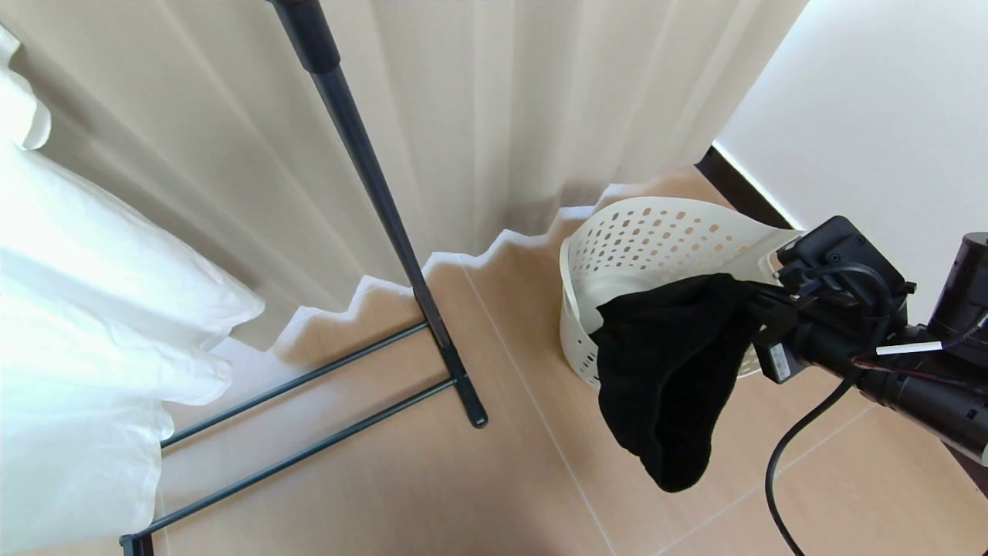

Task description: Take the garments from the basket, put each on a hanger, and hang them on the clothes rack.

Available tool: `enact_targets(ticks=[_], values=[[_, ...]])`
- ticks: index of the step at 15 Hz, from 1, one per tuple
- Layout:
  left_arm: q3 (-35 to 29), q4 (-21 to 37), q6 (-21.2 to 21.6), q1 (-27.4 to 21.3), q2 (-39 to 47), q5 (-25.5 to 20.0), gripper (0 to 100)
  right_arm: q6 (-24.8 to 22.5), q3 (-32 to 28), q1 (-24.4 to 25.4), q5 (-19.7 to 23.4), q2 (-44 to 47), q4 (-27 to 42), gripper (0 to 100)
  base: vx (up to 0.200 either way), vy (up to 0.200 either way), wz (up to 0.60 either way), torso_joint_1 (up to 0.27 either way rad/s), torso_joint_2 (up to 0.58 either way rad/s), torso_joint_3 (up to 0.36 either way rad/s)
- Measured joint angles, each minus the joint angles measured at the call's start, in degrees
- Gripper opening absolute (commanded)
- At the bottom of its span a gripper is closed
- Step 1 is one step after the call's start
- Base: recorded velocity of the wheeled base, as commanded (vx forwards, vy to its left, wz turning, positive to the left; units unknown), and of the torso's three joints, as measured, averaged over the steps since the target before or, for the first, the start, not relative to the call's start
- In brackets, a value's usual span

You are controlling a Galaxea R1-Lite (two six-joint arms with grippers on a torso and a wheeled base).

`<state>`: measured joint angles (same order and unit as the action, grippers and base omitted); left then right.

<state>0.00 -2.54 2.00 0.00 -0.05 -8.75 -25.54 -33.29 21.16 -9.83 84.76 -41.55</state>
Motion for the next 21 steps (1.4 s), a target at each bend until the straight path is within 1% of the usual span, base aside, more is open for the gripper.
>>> enact_targets(ticks=[6,8,15,21], values=[[0.00,0.00,0.00,0.00,0.00,-0.02,100,0.00,-0.13,-0.63,0.01,-0.01,-0.09,0,0.000,0.000,0.00,-0.002,0.00,0.203],[0.00,0.05,0.00,0.00,0.00,-0.02,100,0.00,-0.16,-0.72,0.00,-0.01,0.02,0,0.000,0.000,0.00,0.015,-0.20,0.017],[0.00,0.00,0.00,0.00,0.00,-0.02,100,-0.02,-0.06,-0.99,-0.02,-0.06,-0.05,0,0.000,0.000,0.00,0.076,-0.43,-0.138],[0.00,0.00,0.00,0.00,0.00,-0.02,100,-0.02,-0.06,-1.32,-0.02,-0.56,-0.02,0,0.000,0.000,0.00,0.147,-0.48,-0.136]])
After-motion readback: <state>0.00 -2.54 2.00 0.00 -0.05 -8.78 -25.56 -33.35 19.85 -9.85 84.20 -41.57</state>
